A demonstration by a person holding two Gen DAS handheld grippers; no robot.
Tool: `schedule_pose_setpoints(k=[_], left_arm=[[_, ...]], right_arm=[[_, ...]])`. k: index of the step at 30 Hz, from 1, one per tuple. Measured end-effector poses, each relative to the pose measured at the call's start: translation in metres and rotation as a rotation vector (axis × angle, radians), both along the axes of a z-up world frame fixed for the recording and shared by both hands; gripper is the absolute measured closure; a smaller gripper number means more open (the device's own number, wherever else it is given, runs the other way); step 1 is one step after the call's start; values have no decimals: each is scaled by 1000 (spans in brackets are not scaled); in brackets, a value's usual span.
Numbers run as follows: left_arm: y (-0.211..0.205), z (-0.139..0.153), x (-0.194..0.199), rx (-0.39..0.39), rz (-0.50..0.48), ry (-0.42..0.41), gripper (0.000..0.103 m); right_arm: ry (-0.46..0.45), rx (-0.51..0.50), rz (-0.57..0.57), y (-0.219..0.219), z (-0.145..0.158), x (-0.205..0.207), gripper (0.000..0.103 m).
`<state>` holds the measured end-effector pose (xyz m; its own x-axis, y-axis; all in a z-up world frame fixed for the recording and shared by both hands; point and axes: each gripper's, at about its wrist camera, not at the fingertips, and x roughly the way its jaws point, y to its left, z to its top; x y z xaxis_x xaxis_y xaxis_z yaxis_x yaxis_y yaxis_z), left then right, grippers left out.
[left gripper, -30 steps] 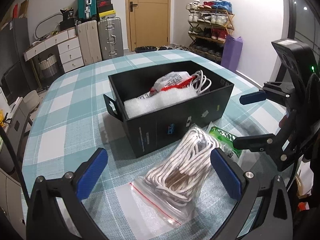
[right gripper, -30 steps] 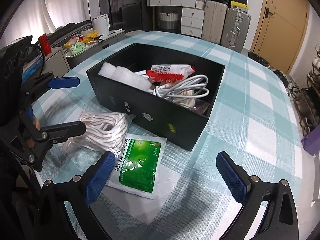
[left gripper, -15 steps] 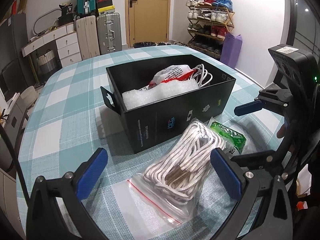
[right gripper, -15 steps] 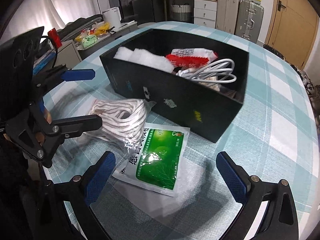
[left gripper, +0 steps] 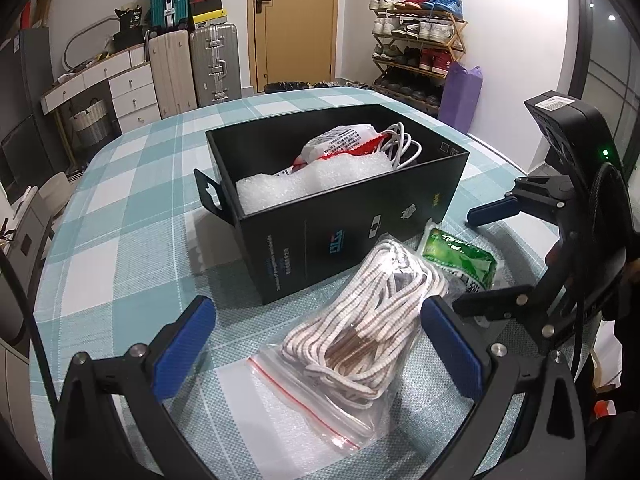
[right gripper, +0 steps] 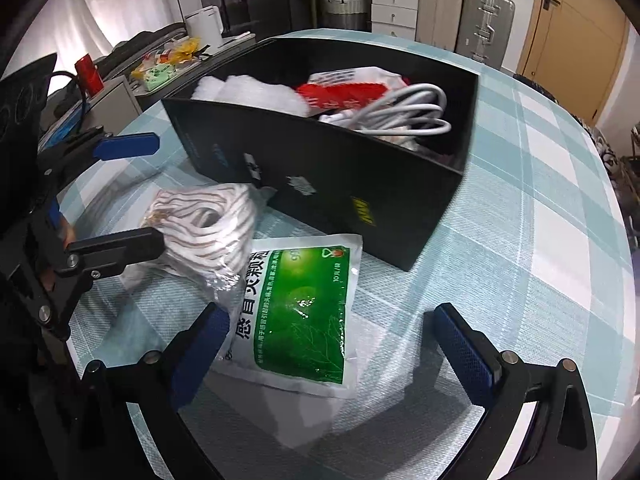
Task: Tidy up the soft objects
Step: 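Grasp the rope bag with the left gripper while the right gripper grasps the green sachet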
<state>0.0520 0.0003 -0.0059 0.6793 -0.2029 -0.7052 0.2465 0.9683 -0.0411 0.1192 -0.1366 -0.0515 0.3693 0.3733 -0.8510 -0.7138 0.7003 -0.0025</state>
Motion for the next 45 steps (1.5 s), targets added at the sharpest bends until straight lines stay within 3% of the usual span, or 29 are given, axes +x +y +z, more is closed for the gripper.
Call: schedule_pose_setpoints(k=[13, 24, 28, 34, 42, 45], left_arm=[[-9, -3, -3, 31, -33, 5, 0], [-23, -5, -5, 42, -110, 41, 0], [-33, -9, -4, 97, -114, 55, 1], [-39, -13, -3, 129, -105, 60, 3], [-38, -14, -5, 137, -113, 54, 27], [-40, -14, -7, 139, -129, 45, 35]], right_arm=[[-2, -1, -59, -26, 5, 11, 1], [-1, -19, -15, -33, 6, 3, 7], [2, -20, -7, -39, 4, 2, 7], [0, -5, 9, -39, 5, -2, 19], [-16, -2, 21, -37, 8, -3, 36], [-17, 2, 26, -37, 8, -4, 38]])
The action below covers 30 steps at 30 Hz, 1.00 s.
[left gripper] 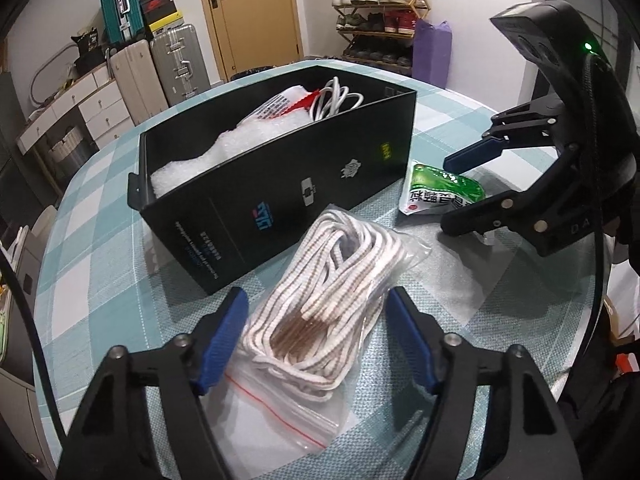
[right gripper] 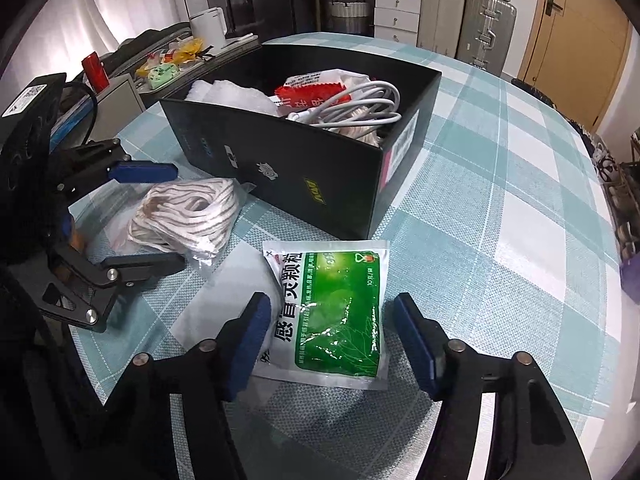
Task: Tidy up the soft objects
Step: 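Grasp the rope bag with the left gripper while the right gripper grasps the green sachet, then carry the rope bag over the box while the right gripper carries the green sachet there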
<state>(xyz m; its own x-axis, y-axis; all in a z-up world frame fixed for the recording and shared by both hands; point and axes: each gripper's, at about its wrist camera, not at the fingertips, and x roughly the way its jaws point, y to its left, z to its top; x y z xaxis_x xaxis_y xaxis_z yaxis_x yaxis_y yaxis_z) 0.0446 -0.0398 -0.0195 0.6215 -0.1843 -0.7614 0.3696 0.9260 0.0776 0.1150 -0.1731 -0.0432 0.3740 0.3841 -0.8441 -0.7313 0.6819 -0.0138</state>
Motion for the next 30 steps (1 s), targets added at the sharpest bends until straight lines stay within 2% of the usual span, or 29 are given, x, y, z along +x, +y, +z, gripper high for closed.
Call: schedule_pose_setpoints(k=[3, 13, 28, 29, 30], left_arm=[[-3, 1, -3, -7, -18, -5, 43], [0, 9, -7, -46, -41, -10, 63], [9, 24, -11, -107, -38, -32, 66], [9, 25, -11, -108, -38, -32, 66], [10, 26, -12, -110, -36, -36, 66]], right_arm=[[-1, 2, -1, 0, 0, 1, 40], [1, 9, 15, 1, 3, 0, 53], [-63, 37, 56, 0, 19, -11, 56], [-66, 41, 62, 0, 20, -13, 59], [-69, 39, 67, 1, 21, -14, 68]])
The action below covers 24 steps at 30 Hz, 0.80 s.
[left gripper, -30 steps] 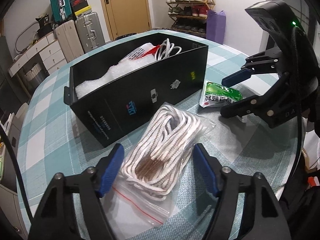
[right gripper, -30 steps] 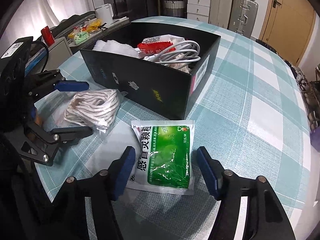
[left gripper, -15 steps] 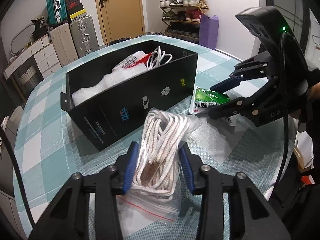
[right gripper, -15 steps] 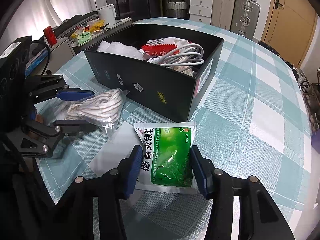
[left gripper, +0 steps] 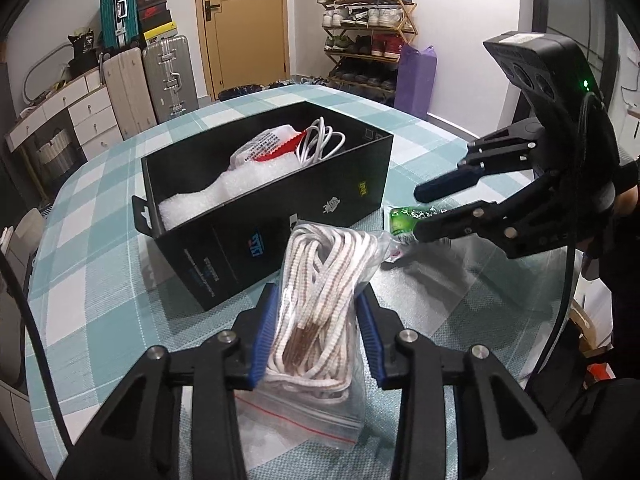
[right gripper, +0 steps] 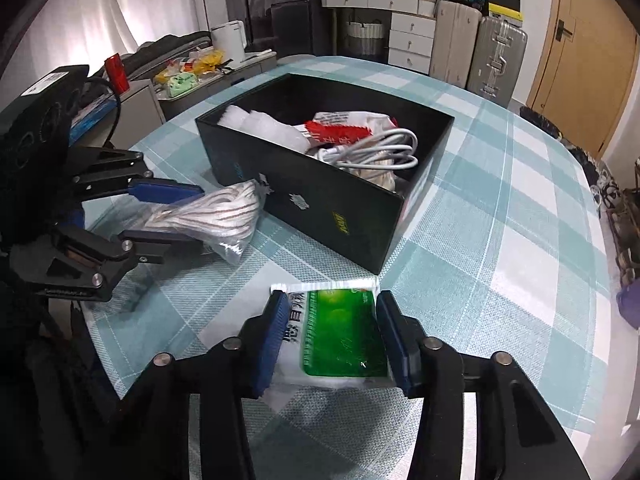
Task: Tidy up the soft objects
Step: 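Carry the rope bag over the box while the right gripper carries the green sachet there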
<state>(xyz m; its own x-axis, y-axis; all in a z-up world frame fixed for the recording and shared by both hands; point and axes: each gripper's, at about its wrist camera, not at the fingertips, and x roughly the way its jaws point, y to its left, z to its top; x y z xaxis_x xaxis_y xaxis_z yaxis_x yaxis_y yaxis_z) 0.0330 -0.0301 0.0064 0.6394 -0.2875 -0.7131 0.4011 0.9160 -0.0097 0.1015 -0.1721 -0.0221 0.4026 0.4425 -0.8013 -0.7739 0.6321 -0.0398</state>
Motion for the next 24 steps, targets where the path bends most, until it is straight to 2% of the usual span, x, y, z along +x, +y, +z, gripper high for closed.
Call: schedule_pose_setpoints(k=[4, 5, 7, 9, 11, 16, 17, 18, 24], left_arm=[[-1, 2, 0, 0, 0, -3, 66], [0, 3, 0, -2, 1, -5, 65], [0, 4, 0, -6, 3, -6, 65], [0, 6, 0, -18, 3, -7, 65], [1, 9, -1, -25, 4, -12, 65], [2, 14, -3, -41, 1, -27, 65], [2, 16, -4, -46, 2, -30, 65], [3, 17, -4, -50, 4, -32, 65], [9, 25, -6, -79, 9, -52, 65]], right_arm=[[8, -24, -10, 0, -4, 3, 69], [12, -21, -12, -1, -4, 3, 66], [13, -20, -12, -3, -3, 3, 57], [15, -16, 1, -4, -3, 0, 41], [20, -28, 17, -4, -5, -3, 34], [39, -89, 17, -2, -21, -2, 35], [45, -77, 20, -3, -21, -1, 41], [48, -67, 24, -4, -21, 0, 54], [31, -60, 56, -1, -20, -4, 61]])
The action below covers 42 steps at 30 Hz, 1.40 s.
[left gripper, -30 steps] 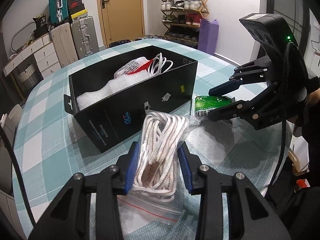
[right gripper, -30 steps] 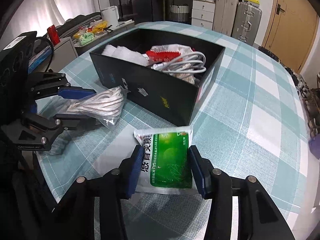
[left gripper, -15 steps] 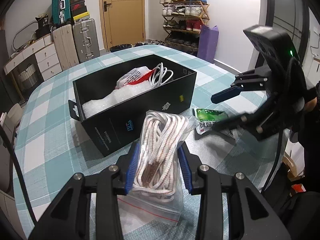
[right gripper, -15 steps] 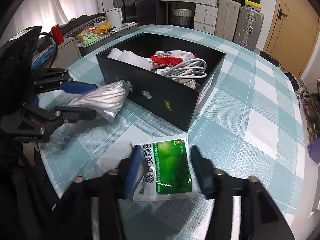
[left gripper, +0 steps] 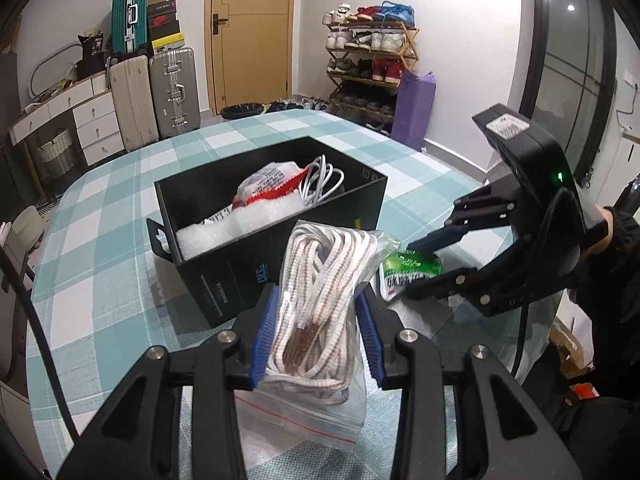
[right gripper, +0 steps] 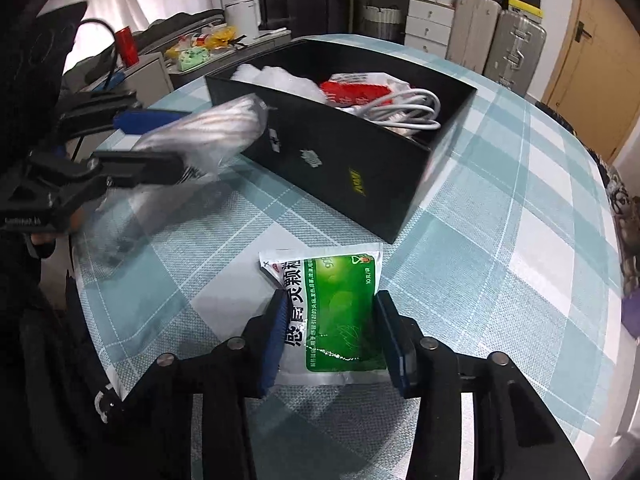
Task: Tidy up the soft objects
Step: 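Carry the rope bag over the box while the right gripper carries the green sachet there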
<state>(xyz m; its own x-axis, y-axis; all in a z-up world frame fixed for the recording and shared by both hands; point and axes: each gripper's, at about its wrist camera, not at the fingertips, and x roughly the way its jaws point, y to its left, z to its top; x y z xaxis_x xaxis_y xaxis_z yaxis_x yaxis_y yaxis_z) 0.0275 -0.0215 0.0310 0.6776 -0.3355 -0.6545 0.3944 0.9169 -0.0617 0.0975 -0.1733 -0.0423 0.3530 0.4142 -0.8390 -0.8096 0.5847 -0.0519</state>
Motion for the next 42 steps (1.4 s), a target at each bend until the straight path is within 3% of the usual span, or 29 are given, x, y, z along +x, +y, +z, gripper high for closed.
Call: schedule_pose_setpoints(k=[7, 14, 25, 31, 42], left_arm=[[4, 12, -4, -13, 13, -37, 65], [17, 26, -7, -75, 77, -79, 65], [33, 40, -1, -108, 198, -134, 65], [44, 38, 16, -110, 286, -131, 65], [45, 35, 46, -101, 333, -124, 65]], right_arm=[[-23, 27, 52, 6, 11, -13, 62], [-82, 128, 75, 3, 41, -25, 62], [-165, 251, -35, -13, 73, -16, 62], [-160, 336, -125, -19, 81, -5, 62], [-145, 399, -171, 0, 88, 16, 62]])
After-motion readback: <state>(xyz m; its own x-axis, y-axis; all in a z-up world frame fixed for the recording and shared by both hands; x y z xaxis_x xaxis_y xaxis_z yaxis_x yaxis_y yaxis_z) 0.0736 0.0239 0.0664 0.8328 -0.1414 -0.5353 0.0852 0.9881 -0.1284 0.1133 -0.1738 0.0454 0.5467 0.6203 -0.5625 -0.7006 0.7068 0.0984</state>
